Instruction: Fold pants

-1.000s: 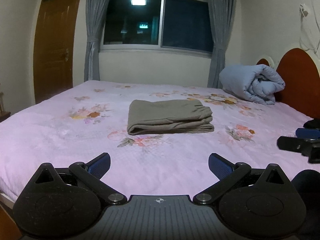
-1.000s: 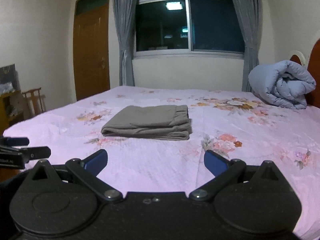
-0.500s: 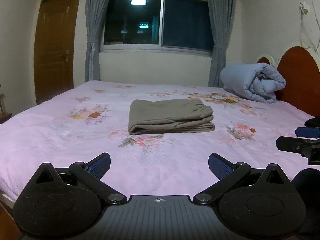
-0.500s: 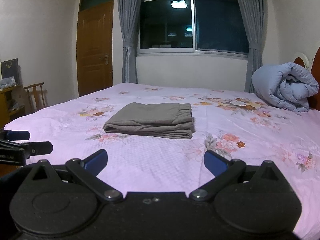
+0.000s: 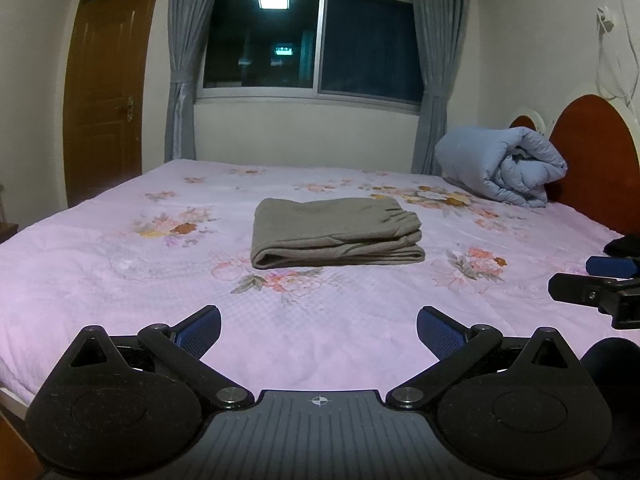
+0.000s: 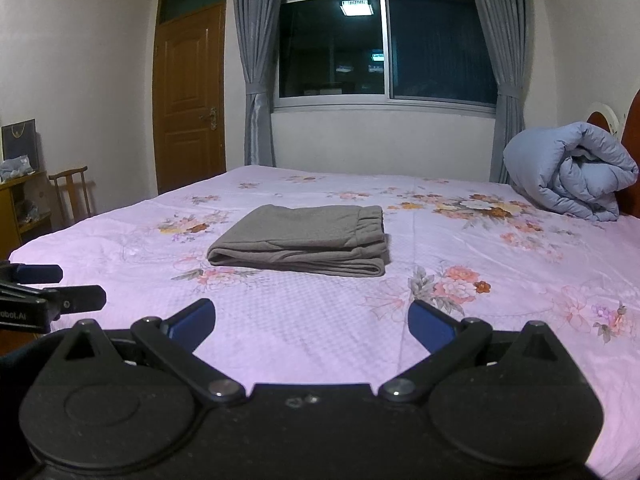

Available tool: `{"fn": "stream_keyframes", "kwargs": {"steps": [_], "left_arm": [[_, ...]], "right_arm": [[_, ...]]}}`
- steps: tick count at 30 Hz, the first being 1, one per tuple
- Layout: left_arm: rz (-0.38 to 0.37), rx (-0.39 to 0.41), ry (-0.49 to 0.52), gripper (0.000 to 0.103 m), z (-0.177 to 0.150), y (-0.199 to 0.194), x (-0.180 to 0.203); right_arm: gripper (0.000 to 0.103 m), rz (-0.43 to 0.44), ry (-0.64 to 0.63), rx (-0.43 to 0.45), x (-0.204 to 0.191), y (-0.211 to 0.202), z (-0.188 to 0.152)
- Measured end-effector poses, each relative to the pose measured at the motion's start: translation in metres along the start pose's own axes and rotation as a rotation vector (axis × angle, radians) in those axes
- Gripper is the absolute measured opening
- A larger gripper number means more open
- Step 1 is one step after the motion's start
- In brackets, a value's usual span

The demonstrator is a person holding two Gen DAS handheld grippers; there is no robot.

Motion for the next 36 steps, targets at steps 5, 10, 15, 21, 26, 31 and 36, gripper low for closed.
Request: {"fn": "stream_keyframes", "kwargs": {"steps": [5, 10, 15, 21, 26, 31, 36], "left_arm": [[-0.003, -0.001, 0.002, 0.103, 0.0005, 0.0002, 0.0006], [-0.004, 0.000, 0.004, 0.103, 0.0009, 0.0006, 0.0013], [-0.005, -0.001, 0.006, 0.103, 0.0010, 0.0010, 0.0015], [-0.007, 0.002, 0.009, 0.103, 0.0005, 0.0001, 0.0029], [-0.010, 0.002, 0.013, 0.103, 0.0008, 0.0009, 0.0029], [-0.013, 0.001, 0.016, 0.103, 0.0014, 0.0021, 0.0026], [-0.015, 0.000, 0.017, 0.103, 0.0014, 0.0023, 0.0029]], "right_arm": [[0.097, 0.000, 0.000, 0.000, 0.0001, 0.0000, -0.0002], [0.097, 0.000, 0.000, -0.001, 0.0000, -0.0001, -0.0001], [0.097, 0.000, 0.000, 0.000, 0.0003, -0.0001, -0.0002], [0.097, 0.000, 0.000, -0.001, 0.0002, 0.0000, 0.0000], [0.097, 0.000, 0.000, -0.001, 0.0001, -0.0002, -0.0001], [0.097, -0.001, 0.003, 0.000, 0.0001, -0.0003, -0.0002], [0.097, 0.000, 0.003, -0.001, 0.0003, 0.0000, -0.0003]]}}
Point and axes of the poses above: each gripper's, at about its wrist camera, not at the fingertips, and y roughly the way its jaws point, x to its right, z to its top, the point moved 3 cm from there along y, roughly the way its jaws point, and after that the axes turned 7 degrees about -y, right-handed, at the moved point
